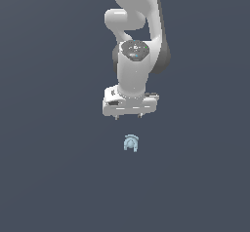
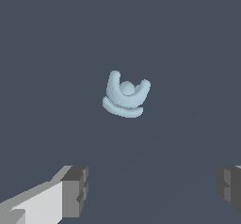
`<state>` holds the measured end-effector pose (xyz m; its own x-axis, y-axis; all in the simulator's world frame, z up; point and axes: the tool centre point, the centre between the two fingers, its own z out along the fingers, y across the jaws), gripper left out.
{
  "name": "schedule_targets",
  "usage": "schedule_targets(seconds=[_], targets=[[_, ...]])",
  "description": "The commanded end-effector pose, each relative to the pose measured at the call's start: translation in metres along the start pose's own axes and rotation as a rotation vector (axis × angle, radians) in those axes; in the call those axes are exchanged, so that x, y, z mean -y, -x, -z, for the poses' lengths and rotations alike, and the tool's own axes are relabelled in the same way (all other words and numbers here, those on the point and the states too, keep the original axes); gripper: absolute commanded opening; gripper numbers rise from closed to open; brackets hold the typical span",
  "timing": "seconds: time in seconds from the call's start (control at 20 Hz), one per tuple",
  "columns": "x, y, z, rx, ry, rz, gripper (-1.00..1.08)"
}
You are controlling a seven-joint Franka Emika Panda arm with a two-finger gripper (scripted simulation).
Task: Pick up the object and move it to a goal position.
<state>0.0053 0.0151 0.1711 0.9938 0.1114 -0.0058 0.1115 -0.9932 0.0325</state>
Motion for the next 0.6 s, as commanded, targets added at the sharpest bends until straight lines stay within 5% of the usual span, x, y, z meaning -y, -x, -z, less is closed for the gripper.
schedule_targets(seconds=[0.0,0.55], targets=[[0.002,0.0,0.0,0.0,0.001,0.008,1.0],[0.003,-0.017,-0.019,-0.001,-0.01,-0.071,1.0]])
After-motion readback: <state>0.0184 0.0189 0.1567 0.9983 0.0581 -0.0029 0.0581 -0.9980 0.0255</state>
